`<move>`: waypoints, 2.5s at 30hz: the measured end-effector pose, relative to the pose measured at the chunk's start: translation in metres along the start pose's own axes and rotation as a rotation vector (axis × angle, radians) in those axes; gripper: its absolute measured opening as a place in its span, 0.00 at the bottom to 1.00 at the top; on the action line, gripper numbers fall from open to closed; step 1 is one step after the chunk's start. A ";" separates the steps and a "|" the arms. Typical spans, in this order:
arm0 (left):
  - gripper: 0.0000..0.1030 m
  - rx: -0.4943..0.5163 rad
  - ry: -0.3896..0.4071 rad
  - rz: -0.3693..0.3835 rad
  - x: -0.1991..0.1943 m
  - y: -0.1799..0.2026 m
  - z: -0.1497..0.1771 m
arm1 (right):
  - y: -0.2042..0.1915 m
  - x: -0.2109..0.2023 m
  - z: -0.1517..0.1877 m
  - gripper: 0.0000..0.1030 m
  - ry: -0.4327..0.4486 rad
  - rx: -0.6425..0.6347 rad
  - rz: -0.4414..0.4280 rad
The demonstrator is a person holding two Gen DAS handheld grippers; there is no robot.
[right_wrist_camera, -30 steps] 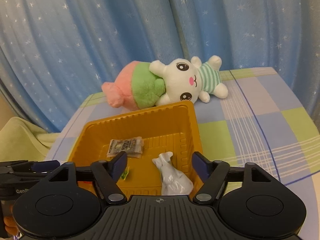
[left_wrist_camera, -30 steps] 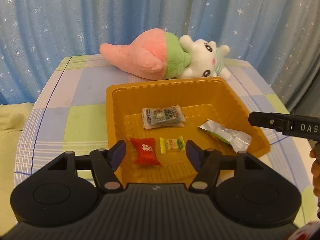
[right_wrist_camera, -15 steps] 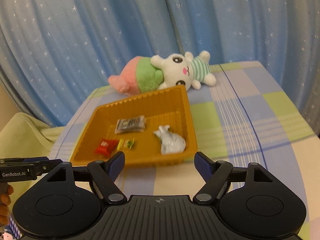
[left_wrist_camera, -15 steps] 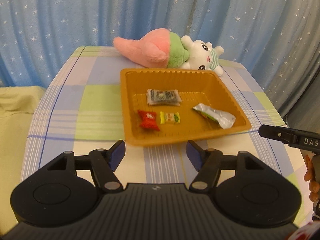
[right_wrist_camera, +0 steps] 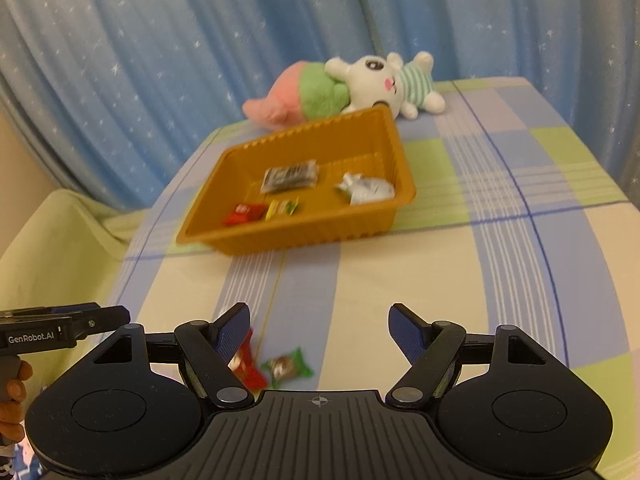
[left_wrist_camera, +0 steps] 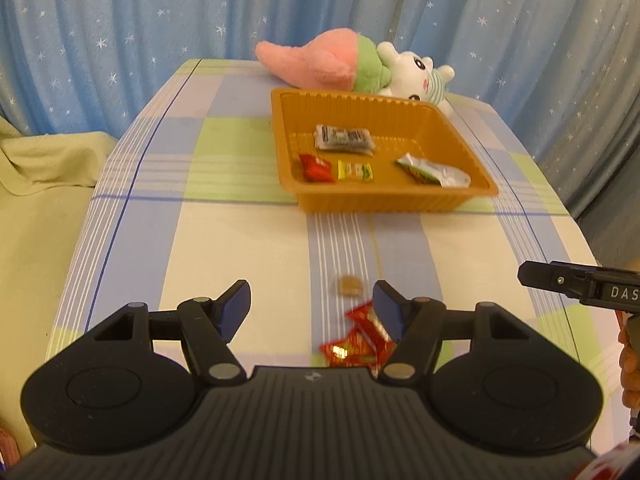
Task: Organize snacks
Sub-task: 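Move both open tools back toward the pile of red snack packets, then grasp the small red candy with the left tool while the right tool grasps the green-wrapped candy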
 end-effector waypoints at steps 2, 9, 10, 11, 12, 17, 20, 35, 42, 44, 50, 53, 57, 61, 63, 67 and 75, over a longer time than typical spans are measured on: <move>0.63 -0.004 -0.005 0.002 -0.003 -0.001 0.008 | -0.004 -0.001 0.008 0.74 -0.013 -0.011 0.000; 0.63 0.003 -0.035 0.003 -0.007 -0.004 0.033 | -0.016 -0.001 0.031 0.74 -0.058 -0.037 0.003; 0.63 0.002 -0.040 0.003 -0.007 -0.004 0.036 | -0.017 0.000 0.033 0.74 -0.065 -0.040 0.002; 0.63 0.002 -0.046 0.004 -0.007 -0.005 0.039 | -0.018 0.000 0.036 0.74 -0.072 -0.043 0.002; 0.63 0.003 -0.051 0.003 -0.007 -0.005 0.042 | -0.019 0.001 0.040 0.74 -0.078 -0.044 0.004; 0.63 0.018 -0.076 -0.003 -0.005 -0.005 0.056 | -0.023 0.005 0.053 0.74 -0.110 -0.046 0.003; 0.63 0.018 -0.087 0.001 -0.004 -0.005 0.063 | -0.026 0.009 0.060 0.74 -0.125 -0.054 0.001; 0.60 0.087 -0.091 0.003 0.006 0.002 0.080 | -0.037 0.026 0.079 0.74 -0.175 -0.077 -0.007; 0.52 0.128 -0.089 0.009 0.018 0.005 0.083 | -0.035 0.032 0.081 0.74 -0.184 -0.069 0.003; 0.52 0.141 -0.085 0.014 0.022 0.006 0.082 | -0.034 0.033 0.081 0.74 -0.186 -0.063 0.006; 0.45 0.200 -0.069 0.024 0.033 0.014 0.079 | -0.029 0.036 0.079 0.74 -0.190 -0.048 0.015; 0.43 0.213 -0.076 0.031 0.040 0.017 0.078 | -0.027 0.037 0.079 0.74 -0.190 -0.038 0.022; 0.41 0.230 -0.079 0.041 0.047 0.020 0.076 | -0.023 0.038 0.079 0.74 -0.190 -0.023 0.029; 0.37 0.242 -0.083 0.041 0.053 0.022 0.074 | -0.020 0.038 0.078 0.74 -0.189 -0.017 0.034; 0.33 0.244 -0.085 0.043 0.056 0.021 0.073 | -0.020 0.039 0.078 0.74 -0.189 -0.014 0.036; 0.26 0.242 -0.094 0.051 0.061 0.021 0.072 | -0.019 0.040 0.078 0.74 -0.191 -0.014 0.036; 0.16 0.225 -0.097 0.054 0.063 0.018 0.072 | -0.019 0.044 0.076 0.74 -0.188 -0.024 0.034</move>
Point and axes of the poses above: each gripper's, at about its wrist camera, not at the fingertips, and x roughly the way its jaws point, y to its right, z to its underside, the point moved 2 cm from there along x, roughly the way its jaws point, and after that the axes turned 7 degrees about -z, right-handed, at the moved point
